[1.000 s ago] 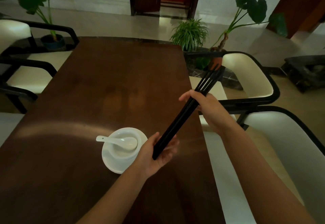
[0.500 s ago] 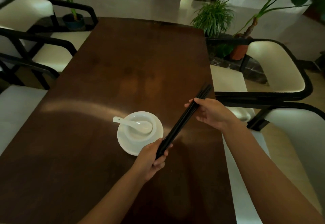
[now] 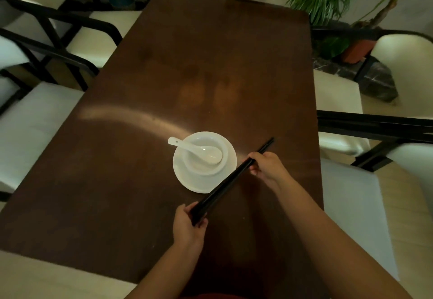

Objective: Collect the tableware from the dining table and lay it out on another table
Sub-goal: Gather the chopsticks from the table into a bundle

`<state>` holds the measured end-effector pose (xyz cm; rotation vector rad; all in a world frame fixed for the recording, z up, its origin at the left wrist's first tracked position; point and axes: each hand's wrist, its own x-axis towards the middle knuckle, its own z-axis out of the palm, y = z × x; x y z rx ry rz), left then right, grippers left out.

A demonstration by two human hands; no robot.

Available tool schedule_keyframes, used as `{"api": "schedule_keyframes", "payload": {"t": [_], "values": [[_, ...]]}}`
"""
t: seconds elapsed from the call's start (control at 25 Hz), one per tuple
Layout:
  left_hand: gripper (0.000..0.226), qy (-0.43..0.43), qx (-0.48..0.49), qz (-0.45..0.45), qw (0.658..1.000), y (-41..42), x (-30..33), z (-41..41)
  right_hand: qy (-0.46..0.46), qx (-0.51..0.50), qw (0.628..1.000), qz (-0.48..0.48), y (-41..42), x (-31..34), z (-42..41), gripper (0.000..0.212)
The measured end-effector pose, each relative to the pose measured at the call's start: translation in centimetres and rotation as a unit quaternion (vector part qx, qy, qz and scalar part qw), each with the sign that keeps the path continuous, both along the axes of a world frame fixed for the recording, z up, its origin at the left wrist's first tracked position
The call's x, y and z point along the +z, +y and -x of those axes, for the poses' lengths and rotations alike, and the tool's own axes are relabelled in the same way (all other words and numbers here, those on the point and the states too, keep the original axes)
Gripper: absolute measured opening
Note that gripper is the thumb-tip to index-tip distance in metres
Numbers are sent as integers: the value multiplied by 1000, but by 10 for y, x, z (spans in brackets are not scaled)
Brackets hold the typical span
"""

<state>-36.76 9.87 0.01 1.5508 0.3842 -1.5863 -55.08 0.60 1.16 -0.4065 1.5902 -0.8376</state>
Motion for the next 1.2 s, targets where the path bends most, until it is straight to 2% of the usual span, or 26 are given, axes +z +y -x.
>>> {"api": "schedule_keyframes", "payload": {"t": [0.12,0.24,0.36,0.56,0.68,0.8,0.88,1.2], "values": [[26,-9,48,-9,999,-11,-7,-3,-20,-13,999,-25,-13,-16,-12,18],[31,-42,92,-27,994,-23,-8,-1,-7,-19,999,-39,-20,-28,-22,20],[33,-39,126,-10,991,-28,-9,2,9,-19,999,-45,-24,-36,-27,20],[29,-84,88,41,992,-25,-12,-3,35,8,998,-48,-25,-41,-22,21],[35,-96,85,57,990,-21,-15,-8,24,7,998,-51,-24,-42,-18,17],[43,-96,89,57,990,-22,-17,-8,-38,-57,997,-46,-23,-41,-17,20],[44,-102,93,56,989,-25,-17,-4,-60,-66,995,-37,-21,-42,-18,19],[40,-144,84,28,986,-36,-19,6,-24,-46,997,-49,-19,-40,-18,20]]}}
